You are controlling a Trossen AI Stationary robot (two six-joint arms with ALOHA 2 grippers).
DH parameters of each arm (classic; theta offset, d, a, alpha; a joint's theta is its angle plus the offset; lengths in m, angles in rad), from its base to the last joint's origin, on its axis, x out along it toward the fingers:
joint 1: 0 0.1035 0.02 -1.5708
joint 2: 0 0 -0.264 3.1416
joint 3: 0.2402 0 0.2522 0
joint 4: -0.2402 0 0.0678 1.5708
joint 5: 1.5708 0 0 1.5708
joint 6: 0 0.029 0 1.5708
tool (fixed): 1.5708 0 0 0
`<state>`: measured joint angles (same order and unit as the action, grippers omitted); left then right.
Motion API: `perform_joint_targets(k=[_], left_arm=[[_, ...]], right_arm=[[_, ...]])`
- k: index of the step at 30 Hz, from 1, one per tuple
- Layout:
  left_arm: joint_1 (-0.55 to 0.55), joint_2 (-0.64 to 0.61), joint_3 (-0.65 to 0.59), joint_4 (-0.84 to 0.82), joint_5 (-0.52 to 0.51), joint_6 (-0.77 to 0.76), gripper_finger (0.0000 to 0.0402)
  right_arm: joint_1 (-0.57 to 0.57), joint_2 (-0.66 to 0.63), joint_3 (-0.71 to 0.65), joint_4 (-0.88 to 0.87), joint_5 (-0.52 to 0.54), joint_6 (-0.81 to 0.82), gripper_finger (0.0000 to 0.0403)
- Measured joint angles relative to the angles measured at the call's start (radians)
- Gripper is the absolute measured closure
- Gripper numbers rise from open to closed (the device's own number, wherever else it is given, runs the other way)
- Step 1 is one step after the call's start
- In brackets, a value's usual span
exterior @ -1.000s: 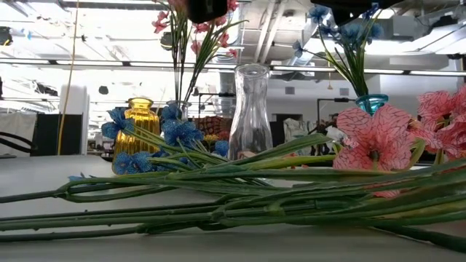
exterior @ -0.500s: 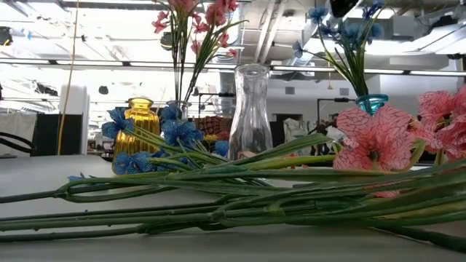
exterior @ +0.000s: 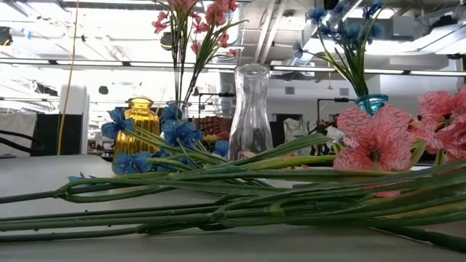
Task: Sort flowers into vase by color
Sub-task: Put the bottom left red flowers into the bottom transparent vase
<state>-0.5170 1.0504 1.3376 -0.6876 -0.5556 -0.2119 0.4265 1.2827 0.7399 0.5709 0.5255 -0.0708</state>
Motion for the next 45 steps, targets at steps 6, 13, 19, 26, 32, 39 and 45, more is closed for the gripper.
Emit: perform_joint_targets(k=[6, 13, 19, 26, 32, 39, 45], left_arm=[[-0.080, -0.031, -0.240, 0.176, -0.127, -0.087, 0.0320], [-0.066, -0.004, -0.506, 0.656, -0.137, -0.032, 0.0320], [-0.014, 0.085, -0.576, 0.921, -0.070, -0.008, 0.0320], [0.072, 0.243, -0.577, 1.205, 0.020, 0.160, 0.0315], [0.133, 0.362, -0.571, 1.480, 0.123, 0.305, 0.0267], [0.190, 0.455, -0.469, 1.574, 0.129, 0.411, 0.0212], [0.230, 0.528, -0.363, 1.572, 0.200, 0.436, 0.0208]], right_arm=[[-0.004, 0.000, 0.000, 0.099, -0.003, -0.095, 0.0369], [-0.004, 0.000, 0.000, 0.183, -0.004, -0.166, 0.0368], [-0.021, 0.000, 0.000, 0.204, -0.006, -0.174, 0.0369], [-0.057, 0.000, 0.000, 0.213, -0.107, -0.174, 0.0369], [-0.057, 0.000, 0.000, 0.223, -0.109, -0.174, 0.0368], [-0.057, 0.000, 0.000, 0.219, -0.109, -0.174, 0.0367], [-0.057, 0.000, 0.000, 0.214, -0.109, -0.174, 0.0368]])
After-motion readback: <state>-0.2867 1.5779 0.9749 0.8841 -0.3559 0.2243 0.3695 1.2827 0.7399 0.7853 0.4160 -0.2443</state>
